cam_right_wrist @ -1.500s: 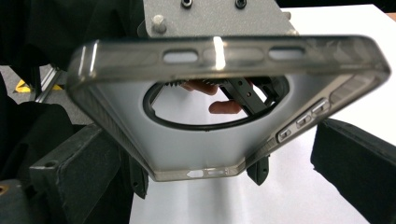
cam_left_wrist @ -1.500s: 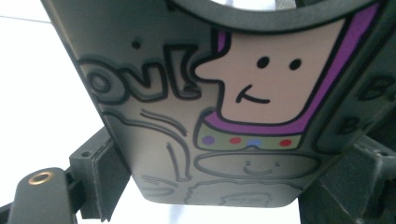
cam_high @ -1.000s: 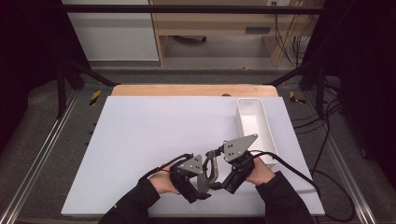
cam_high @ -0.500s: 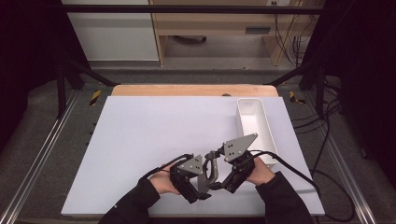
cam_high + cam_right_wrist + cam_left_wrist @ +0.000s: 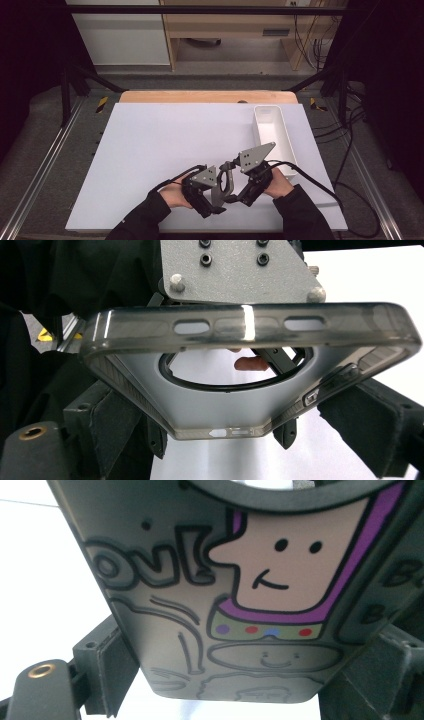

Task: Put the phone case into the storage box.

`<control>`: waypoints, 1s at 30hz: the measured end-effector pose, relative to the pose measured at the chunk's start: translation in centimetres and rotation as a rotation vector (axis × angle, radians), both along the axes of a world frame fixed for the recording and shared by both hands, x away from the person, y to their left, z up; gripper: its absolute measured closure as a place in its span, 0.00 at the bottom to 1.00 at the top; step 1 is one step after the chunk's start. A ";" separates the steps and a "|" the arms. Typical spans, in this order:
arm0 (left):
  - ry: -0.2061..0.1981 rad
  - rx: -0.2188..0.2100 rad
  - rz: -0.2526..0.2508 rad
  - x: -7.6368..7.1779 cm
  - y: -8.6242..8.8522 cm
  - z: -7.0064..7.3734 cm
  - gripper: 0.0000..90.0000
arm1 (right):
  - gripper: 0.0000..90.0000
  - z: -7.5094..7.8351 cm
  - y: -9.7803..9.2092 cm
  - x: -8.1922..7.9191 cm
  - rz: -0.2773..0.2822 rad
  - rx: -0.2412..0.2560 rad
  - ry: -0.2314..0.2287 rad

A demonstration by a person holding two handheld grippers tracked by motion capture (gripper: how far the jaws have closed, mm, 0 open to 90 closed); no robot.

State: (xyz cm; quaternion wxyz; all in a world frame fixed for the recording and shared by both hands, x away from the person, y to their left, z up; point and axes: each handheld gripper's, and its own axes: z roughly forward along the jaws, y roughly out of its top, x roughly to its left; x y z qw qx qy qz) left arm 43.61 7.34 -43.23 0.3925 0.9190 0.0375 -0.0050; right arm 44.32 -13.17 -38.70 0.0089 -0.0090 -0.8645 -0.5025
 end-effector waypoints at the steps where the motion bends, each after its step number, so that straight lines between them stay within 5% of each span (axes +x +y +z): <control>1: 0.002 -0.001 -0.002 0.0 0.0 0.0 0.12 | 0.13 0.0 0.0 0.0 -0.004 -0.003 0.005; 14: -0.019 -0.041 0.087 0.0 2.6 0.6 0.03 | 0.13 1.0 -1.0 0.1 -0.058 -0.022 0.002; 30: -0.060 -0.152 0.344 0.3 7.9 0.8 0.02 | 0.13 2.5 -2.4 0.5 -0.170 0.000 -0.010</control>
